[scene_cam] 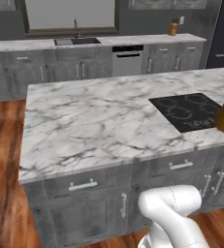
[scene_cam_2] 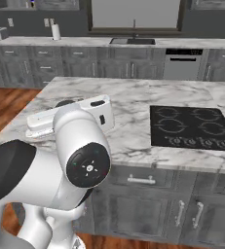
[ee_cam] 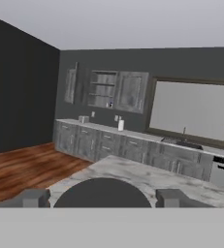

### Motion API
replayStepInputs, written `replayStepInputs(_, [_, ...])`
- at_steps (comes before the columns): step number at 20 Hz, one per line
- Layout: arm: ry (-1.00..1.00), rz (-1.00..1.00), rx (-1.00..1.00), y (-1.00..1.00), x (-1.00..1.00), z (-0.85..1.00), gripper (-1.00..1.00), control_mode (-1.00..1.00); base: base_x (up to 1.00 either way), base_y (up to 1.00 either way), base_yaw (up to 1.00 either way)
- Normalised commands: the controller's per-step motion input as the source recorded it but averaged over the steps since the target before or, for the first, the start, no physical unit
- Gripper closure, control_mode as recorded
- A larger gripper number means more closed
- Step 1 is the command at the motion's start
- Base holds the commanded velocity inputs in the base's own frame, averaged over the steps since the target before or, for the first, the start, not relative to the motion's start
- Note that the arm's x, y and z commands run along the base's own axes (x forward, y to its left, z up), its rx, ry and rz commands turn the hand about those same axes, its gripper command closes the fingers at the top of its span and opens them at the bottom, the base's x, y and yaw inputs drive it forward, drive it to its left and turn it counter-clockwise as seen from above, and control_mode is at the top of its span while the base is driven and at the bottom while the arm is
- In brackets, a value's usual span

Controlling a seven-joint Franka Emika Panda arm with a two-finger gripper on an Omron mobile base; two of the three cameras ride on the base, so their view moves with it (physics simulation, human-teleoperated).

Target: Collect the turmeric, mayonnaise, and shaker from the cabinet and place them next to the stove.

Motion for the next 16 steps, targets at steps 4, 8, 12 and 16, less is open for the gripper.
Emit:
replayStepInputs(4, [0.0,0.0,0.0,0.0,0.0,0.0,1.0,1.0,0.66,-0.91,0.09])
replayStepInputs(8, [0.0,0.0,0.0,0.0,0.0,0.0,1.0,1.0,0.7,-0.53,0.11])
replayStepInputs(12, [0.0,0.0,0.0,0.0,0.0,0.0,1.0,1.0,0.67,-0.11,0.14])
replayStepInputs(16, [0.0,0.0,0.0,0.0,0.0,0.0,1.0,1.0,0.43,0.0,0.18])
